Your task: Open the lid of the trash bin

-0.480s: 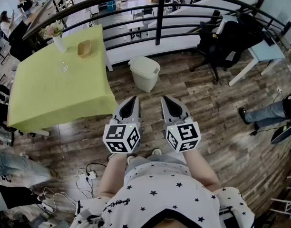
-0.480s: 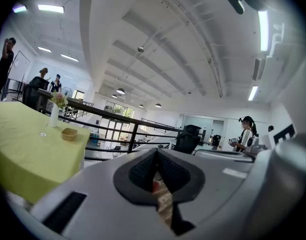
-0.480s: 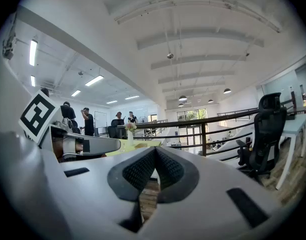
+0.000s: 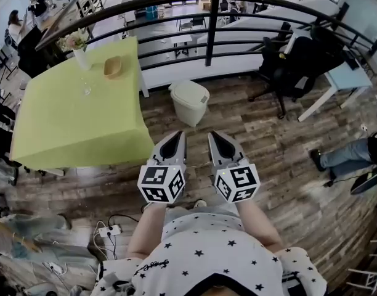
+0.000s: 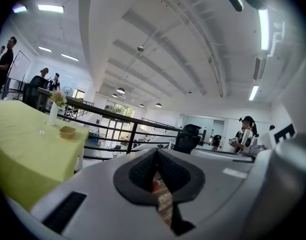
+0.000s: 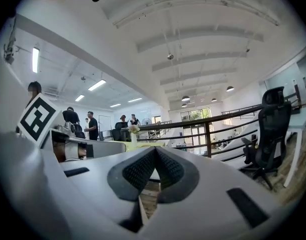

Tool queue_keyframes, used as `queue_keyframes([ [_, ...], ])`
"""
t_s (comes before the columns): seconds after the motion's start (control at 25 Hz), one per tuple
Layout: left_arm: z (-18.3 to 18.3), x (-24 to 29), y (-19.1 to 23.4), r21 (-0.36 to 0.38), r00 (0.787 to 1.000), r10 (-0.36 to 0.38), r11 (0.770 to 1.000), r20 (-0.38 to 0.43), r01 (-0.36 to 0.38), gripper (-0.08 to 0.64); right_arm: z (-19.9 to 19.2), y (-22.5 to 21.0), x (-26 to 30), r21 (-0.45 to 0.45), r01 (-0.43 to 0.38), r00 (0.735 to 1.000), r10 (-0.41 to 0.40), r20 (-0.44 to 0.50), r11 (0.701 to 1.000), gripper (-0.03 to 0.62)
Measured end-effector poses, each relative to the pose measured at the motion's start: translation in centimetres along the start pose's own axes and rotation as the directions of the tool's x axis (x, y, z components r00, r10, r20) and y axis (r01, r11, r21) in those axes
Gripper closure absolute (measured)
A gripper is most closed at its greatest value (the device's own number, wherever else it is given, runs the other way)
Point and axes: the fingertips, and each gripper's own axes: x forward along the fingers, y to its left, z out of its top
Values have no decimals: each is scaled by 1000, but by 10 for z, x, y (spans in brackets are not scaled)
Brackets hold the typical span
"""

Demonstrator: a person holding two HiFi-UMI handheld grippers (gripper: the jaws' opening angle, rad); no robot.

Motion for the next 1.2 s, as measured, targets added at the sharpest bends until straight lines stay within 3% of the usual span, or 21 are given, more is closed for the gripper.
queue_keyframes([
  [0.64, -9, 27, 25, -55, 998, 60, 997, -22, -61, 548, -15, -21, 38, 41, -42, 999, 43, -31, 998, 598],
  [1.2, 12, 150, 109, -63, 997, 42, 997, -57, -46, 548, -6, -92, 164, 47, 9, 999, -7, -50, 999, 598],
])
